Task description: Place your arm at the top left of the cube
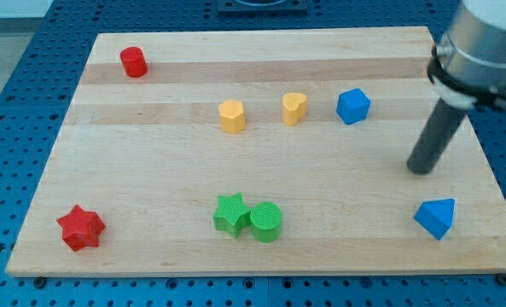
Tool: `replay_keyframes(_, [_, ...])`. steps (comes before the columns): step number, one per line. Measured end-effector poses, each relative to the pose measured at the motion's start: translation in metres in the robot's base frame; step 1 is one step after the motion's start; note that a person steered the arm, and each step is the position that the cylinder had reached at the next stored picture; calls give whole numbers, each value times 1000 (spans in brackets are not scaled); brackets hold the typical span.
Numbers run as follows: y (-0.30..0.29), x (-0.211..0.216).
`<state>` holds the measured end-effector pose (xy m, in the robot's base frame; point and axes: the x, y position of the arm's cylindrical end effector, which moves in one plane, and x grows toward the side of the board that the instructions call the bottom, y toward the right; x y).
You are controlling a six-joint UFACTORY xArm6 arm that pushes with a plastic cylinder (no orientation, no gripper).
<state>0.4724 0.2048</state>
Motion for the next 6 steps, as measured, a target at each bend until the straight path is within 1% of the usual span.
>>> replay_keyframes(1, [8,-63])
replay_keyframes(2, [-9,-131])
replay_keyframes(3, [-64,-166])
replay_keyframes(4, [-65,-169])
replay_keyframes(5, [-98,-144])
replay_keyframes(6, [-99,-137])
